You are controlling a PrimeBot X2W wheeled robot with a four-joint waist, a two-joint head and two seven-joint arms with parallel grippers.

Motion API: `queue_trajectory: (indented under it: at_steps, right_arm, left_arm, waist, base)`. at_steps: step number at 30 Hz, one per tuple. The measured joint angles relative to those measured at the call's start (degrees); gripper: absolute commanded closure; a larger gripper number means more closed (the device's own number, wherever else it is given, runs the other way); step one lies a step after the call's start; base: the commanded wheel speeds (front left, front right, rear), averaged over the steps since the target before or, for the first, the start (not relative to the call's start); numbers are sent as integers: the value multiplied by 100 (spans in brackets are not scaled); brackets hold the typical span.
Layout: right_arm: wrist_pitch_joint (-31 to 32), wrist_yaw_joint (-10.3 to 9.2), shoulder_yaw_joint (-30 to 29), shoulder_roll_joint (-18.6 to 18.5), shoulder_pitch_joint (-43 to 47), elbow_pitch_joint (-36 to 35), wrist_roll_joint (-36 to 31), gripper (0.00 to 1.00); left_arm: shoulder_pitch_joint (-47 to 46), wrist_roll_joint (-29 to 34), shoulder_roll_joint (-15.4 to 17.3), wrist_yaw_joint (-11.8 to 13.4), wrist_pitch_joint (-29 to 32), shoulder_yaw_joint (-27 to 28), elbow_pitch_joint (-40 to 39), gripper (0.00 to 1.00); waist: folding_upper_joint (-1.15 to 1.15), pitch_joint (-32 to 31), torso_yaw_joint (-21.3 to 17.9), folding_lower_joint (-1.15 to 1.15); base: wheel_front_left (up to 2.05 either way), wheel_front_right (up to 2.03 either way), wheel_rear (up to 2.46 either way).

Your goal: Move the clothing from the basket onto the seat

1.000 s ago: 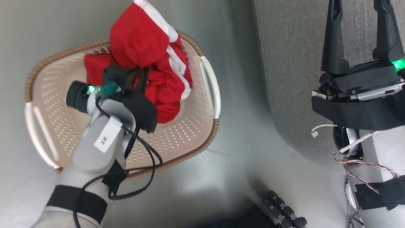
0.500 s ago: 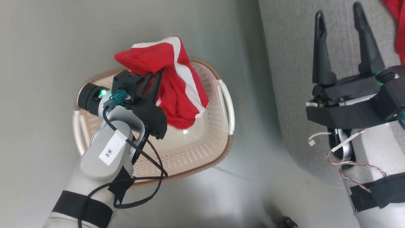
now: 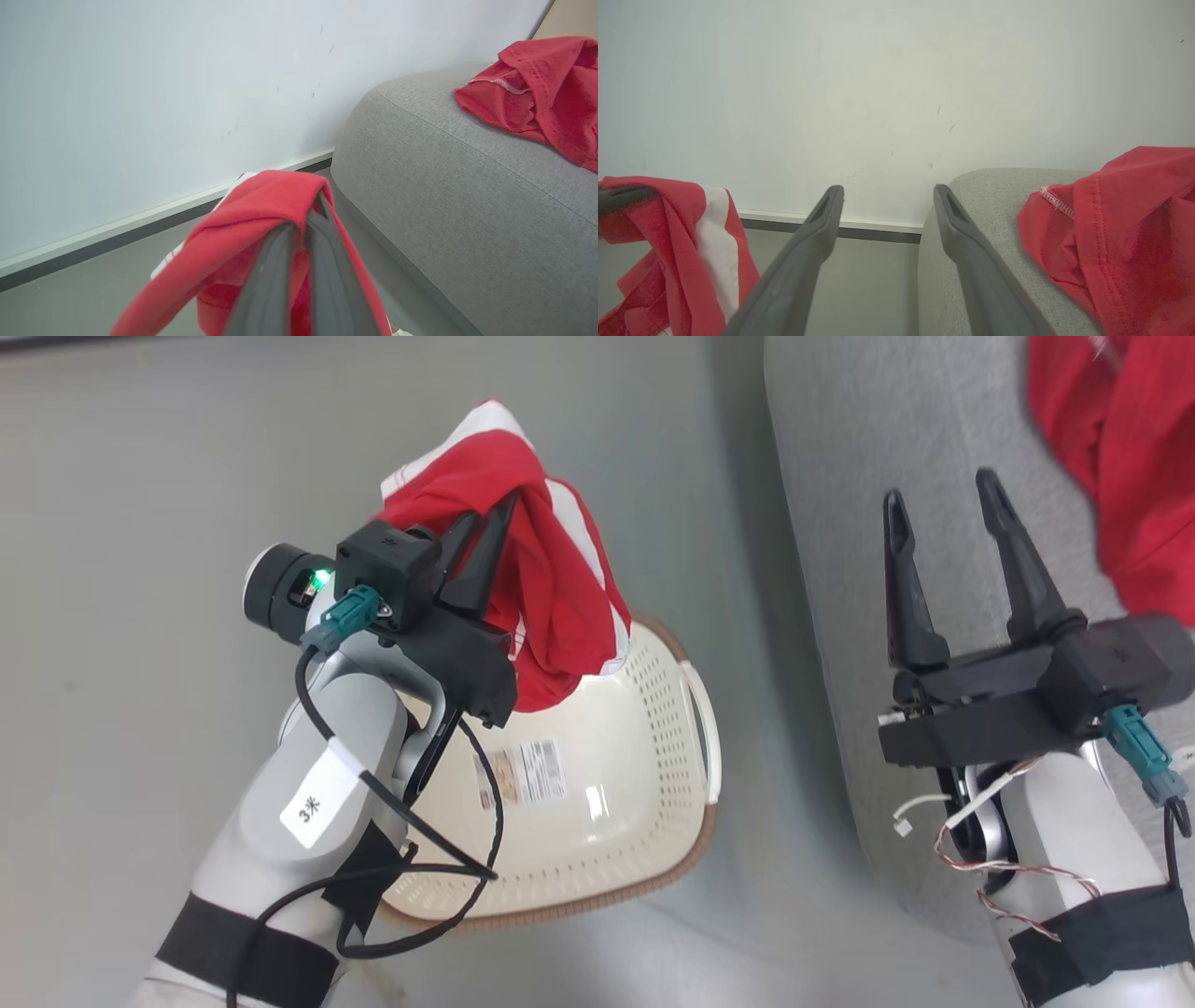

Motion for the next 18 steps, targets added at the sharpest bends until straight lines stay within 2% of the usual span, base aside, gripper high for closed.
queue_trajectory:
  at_steps: [8, 18]
  right_arm:
    - [0, 49, -90, -59, 321, 283, 43, 0]
    - [1, 167, -40, -48, 711, 612, 49, 0]
  left_arm:
    - [1, -178, 136, -35, 0, -279, -335, 100]
    - [107, -382, 70, -35, -1, -583, -417, 100]
  waist:
    - [0, -694, 125, 0]
    - [0, -1561, 236, 0]
  base:
    - [0, 0, 0]
    - [0, 0, 0]
